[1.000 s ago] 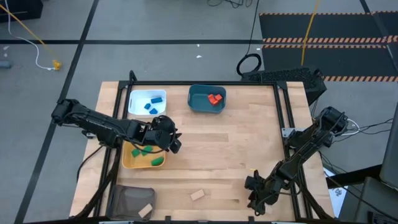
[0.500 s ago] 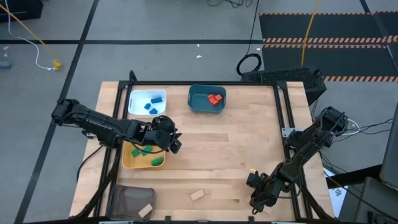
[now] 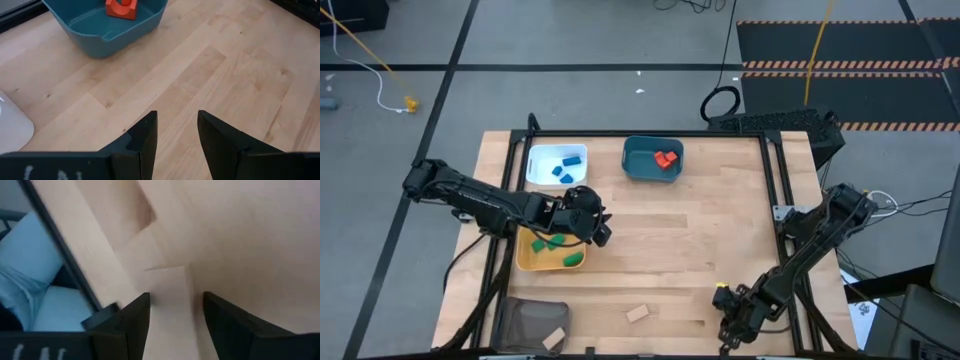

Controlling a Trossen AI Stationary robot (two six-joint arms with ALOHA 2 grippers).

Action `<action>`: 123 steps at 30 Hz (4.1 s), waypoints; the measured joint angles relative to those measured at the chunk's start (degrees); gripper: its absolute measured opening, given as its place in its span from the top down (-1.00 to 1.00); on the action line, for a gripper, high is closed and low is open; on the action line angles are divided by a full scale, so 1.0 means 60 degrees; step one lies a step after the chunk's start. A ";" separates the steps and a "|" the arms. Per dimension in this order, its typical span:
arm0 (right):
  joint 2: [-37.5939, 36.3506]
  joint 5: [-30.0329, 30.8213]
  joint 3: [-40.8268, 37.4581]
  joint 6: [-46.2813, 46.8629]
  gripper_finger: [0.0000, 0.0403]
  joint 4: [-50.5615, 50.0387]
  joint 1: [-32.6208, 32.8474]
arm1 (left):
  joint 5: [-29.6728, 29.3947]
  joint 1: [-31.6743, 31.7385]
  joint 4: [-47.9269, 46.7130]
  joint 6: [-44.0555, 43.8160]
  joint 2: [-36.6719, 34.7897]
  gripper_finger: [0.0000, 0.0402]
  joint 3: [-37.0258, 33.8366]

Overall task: Sort & place blocks by color
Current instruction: Put the right brown wooden block into the black bin

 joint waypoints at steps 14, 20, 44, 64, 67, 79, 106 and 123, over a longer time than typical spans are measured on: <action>0.1055 0.0322 0.0296 -0.0499 0.17 -0.1443 0.0221 | 0.0003 -0.0001 0.0011 -0.0008 0.0000 0.29 0.0007; 0.1050 0.0455 0.0302 -0.0770 0.27 -0.2558 0.0221 | 0.0007 -0.0001 0.0011 -0.0002 0.0000 0.29 0.0007; 0.1081 0.1915 0.0249 -0.1507 0.49 -0.1031 0.0011 | 0.0280 -0.0011 0.0031 0.0411 0.0000 0.29 0.0007; -0.1802 0.3335 0.0230 -0.3934 0.80 -0.0968 -0.1521 | 0.0757 -0.0018 0.0015 0.0921 0.0000 0.29 0.0004; -0.1936 0.2979 0.0230 -0.3211 0.66 -0.1252 -0.1520 | 0.0765 -0.0018 0.0015 0.0936 0.0000 0.29 0.0004; -0.1275 0.2779 0.0234 -0.1363 0.09 -0.2230 -0.1573 | 0.0771 -0.0018 0.0018 0.1633 0.0000 0.29 0.0004; 0.0432 0.2116 0.0299 -0.1641 0.12 -0.1887 -0.1886 | 0.0768 0.0000 0.0004 0.1923 0.0000 0.29 0.0004; 0.0369 0.2032 0.0260 -0.2164 0.45 -0.1839 -0.1987 | 0.0761 0.0008 0.1238 0.2401 0.0000 0.29 0.0004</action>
